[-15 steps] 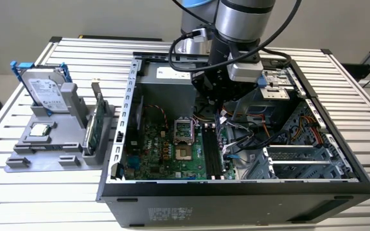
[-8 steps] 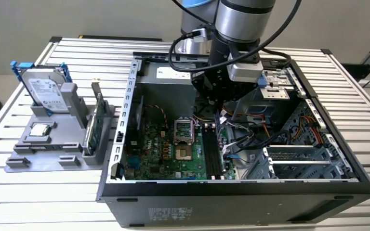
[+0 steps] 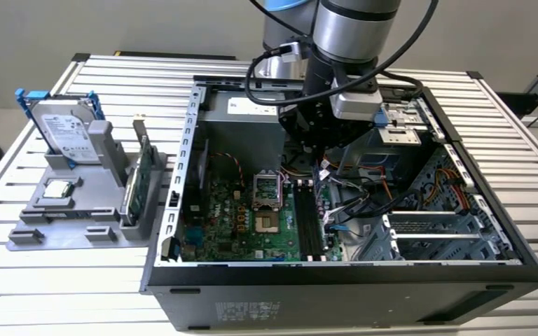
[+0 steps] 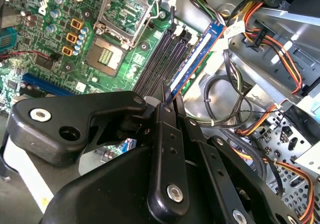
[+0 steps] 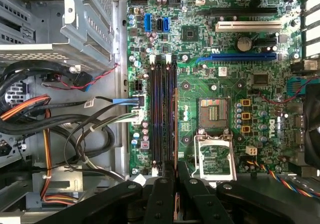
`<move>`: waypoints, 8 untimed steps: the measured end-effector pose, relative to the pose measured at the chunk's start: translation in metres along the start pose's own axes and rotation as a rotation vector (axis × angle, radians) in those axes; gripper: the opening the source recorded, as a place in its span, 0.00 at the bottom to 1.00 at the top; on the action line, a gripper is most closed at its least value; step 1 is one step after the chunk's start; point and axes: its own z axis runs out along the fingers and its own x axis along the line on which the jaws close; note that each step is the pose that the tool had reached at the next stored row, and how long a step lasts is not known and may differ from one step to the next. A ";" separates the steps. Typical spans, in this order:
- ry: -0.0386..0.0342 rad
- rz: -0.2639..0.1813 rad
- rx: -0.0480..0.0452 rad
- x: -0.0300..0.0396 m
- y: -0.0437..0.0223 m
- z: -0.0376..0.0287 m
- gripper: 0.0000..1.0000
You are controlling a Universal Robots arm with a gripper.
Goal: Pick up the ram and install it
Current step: 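Insert the ram into the slot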
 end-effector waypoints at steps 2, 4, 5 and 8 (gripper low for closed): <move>0.0000 0.000 0.0000 0.0000 0.0000 0.0000 0.00; 0.0000 0.000 0.0000 0.0000 0.0000 0.0000 0.00; 0.0000 0.000 -0.0001 0.0000 0.0000 0.0001 0.00; 0.0001 0.000 -0.0001 0.0000 0.0000 0.0013 0.00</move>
